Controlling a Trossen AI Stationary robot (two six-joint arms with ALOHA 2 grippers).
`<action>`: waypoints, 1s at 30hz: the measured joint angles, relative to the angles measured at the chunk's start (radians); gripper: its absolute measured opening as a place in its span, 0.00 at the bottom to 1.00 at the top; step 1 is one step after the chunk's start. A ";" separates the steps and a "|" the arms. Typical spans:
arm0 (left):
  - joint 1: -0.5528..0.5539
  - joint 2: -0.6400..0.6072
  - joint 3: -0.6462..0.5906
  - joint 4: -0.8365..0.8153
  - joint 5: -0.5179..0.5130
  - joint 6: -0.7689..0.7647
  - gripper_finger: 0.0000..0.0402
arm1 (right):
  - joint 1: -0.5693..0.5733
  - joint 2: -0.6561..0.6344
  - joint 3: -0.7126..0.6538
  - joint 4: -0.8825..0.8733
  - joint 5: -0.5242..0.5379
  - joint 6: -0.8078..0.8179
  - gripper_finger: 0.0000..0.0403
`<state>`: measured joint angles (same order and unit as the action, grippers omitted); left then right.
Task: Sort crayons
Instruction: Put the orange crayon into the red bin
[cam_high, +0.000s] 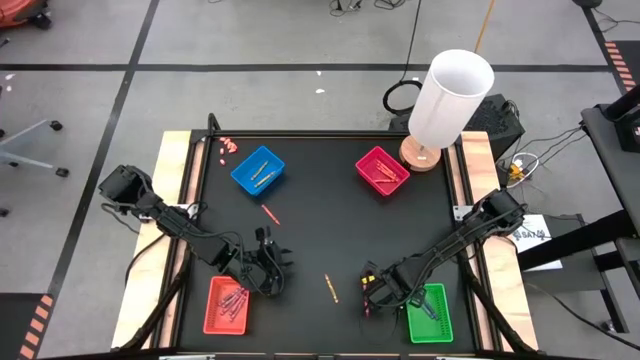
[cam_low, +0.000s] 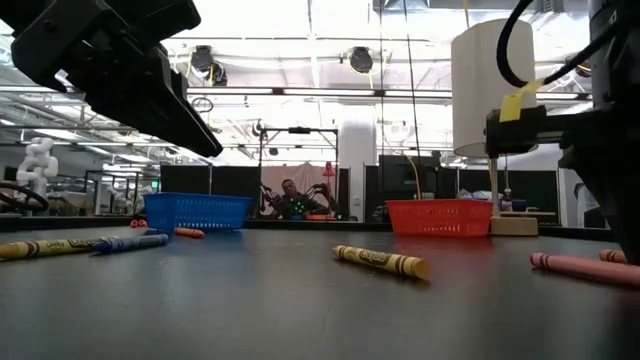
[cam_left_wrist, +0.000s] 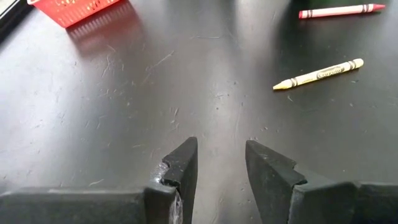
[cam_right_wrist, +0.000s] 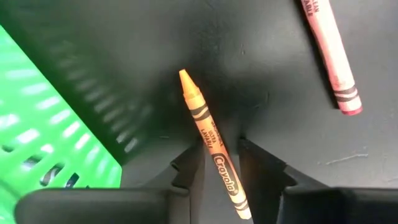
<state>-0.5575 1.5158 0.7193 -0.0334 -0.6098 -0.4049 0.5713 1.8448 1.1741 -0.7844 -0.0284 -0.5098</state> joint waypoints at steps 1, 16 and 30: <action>0.000 0.000 0.000 0.000 0.000 0.000 0.33 | 0.000 0.001 0.000 0.002 0.000 0.000 0.20; 0.000 0.000 0.000 0.002 0.000 0.000 0.33 | 0.000 -0.002 0.004 0.012 0.002 -0.008 0.02; 0.000 0.000 0.000 0.003 0.000 0.000 0.33 | -0.005 -0.116 0.143 -0.084 0.004 0.195 0.00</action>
<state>-0.5575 1.5158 0.7193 -0.0308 -0.6098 -0.4053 0.5659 1.7285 1.3175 -0.8688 -0.0242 -0.3148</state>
